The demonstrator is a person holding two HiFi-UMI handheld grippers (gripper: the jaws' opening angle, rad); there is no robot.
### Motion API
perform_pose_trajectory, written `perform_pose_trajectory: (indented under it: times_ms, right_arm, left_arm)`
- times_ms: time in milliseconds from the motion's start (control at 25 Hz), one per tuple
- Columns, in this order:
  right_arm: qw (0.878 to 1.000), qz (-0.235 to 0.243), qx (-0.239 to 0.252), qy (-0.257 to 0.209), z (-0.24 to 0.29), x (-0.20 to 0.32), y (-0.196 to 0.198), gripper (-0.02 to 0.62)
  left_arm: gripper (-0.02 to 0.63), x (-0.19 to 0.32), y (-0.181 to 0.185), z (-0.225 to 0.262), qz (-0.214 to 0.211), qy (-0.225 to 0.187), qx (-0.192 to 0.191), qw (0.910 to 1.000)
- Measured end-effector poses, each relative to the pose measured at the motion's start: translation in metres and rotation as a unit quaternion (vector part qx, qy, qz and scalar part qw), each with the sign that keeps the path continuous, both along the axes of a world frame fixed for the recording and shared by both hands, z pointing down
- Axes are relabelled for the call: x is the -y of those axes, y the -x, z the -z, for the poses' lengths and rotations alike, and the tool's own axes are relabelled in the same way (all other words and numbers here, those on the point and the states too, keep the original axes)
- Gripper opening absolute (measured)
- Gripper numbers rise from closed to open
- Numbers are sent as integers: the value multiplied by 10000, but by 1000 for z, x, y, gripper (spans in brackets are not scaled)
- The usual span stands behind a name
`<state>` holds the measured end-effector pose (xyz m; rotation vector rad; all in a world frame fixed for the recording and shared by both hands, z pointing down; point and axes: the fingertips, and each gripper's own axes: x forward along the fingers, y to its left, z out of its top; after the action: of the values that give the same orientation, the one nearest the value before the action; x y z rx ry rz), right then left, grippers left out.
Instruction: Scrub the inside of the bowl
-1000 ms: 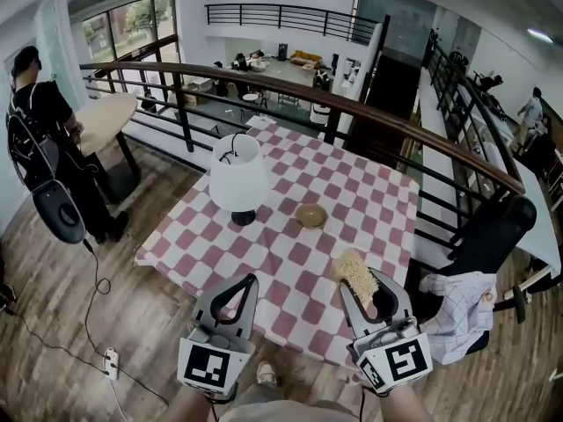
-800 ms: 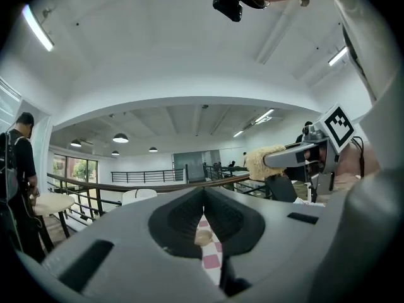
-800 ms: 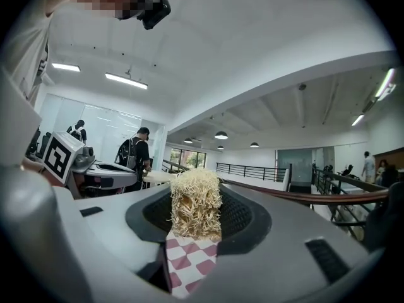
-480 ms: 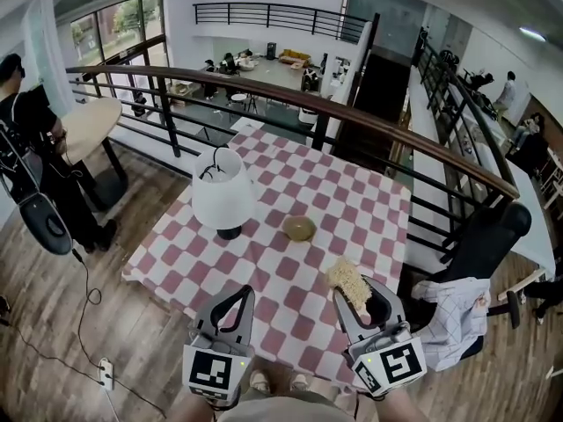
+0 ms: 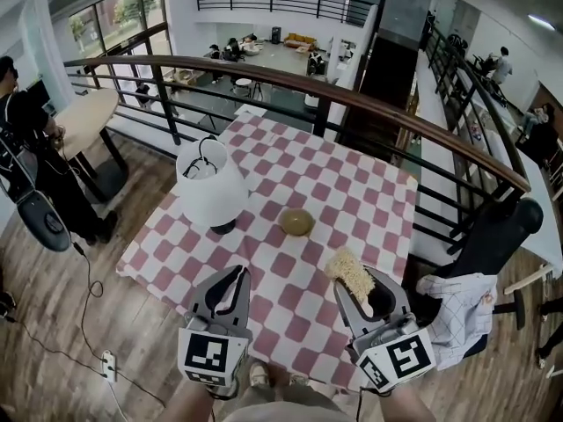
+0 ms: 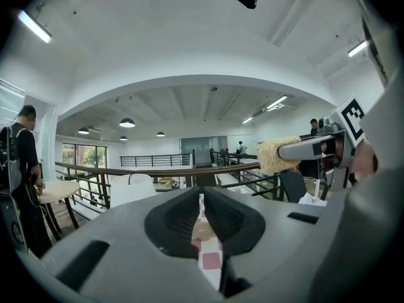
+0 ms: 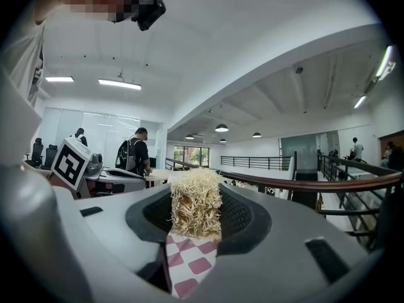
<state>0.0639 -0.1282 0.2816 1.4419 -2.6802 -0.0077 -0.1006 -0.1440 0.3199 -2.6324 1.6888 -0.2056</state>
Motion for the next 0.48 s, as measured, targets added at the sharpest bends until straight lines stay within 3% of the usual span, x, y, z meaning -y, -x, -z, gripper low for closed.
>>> perform_pose_trajectory:
  times_ms: [160,280,480]
  right_arm:
    - [9999,-67,144,68,-11,33,-6,163]
    - [9995,-96,249,167,-22,58,-10,163]
    - [9988,-213,333,274,-47,97,-18,163]
  left_arm:
    - [20,41,4,-16,160,209,-138,9996]
    - [109,69,-1,-38,83,545,-90,9984]
    - [124,117,-24,-82,-52,961,-6,9954]
